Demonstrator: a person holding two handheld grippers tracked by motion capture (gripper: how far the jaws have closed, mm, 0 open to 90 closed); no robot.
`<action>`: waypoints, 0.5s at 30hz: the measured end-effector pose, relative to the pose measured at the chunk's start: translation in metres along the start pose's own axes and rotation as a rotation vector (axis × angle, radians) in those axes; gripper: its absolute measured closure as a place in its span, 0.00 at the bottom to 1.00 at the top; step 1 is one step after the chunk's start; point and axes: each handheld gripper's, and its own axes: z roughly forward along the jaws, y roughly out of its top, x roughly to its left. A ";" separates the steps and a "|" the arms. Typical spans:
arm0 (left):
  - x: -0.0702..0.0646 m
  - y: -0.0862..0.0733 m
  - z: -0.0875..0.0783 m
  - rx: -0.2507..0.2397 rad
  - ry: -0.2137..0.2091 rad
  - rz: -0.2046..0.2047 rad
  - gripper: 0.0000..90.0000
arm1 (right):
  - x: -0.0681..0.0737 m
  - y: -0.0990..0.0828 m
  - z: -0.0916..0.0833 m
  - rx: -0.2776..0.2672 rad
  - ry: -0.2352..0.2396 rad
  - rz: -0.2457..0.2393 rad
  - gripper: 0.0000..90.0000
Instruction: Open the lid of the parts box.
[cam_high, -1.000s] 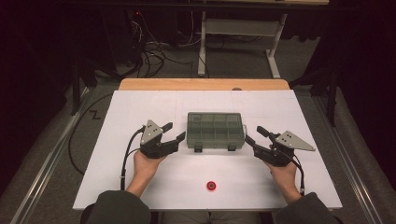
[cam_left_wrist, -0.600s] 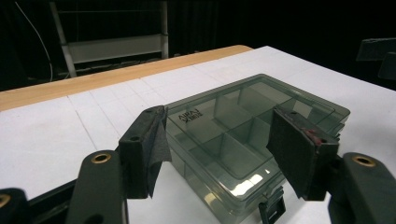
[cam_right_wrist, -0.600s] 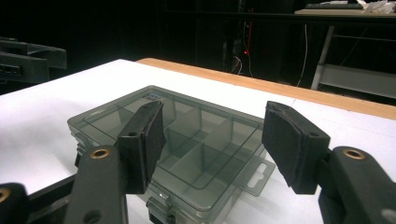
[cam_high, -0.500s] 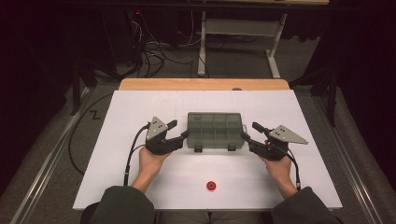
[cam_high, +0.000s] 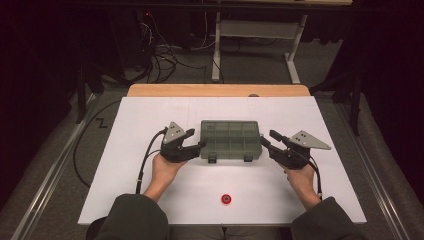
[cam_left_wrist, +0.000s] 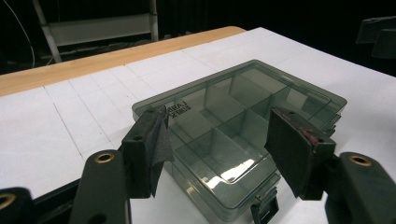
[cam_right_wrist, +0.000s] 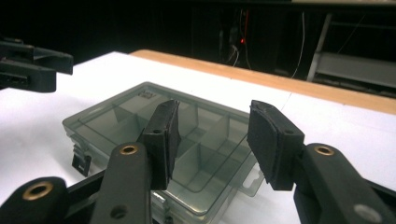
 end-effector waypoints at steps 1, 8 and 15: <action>0.000 0.001 0.000 0.003 -0.001 0.002 0.44 | -0.001 0.001 0.001 0.012 0.002 0.000 0.62; -0.002 0.006 -0.003 0.053 0.007 0.062 0.50 | -0.007 0.004 0.003 0.106 0.017 0.016 0.67; -0.001 0.007 -0.001 0.091 0.003 0.093 0.49 | -0.007 0.008 0.006 0.203 0.036 -0.014 0.68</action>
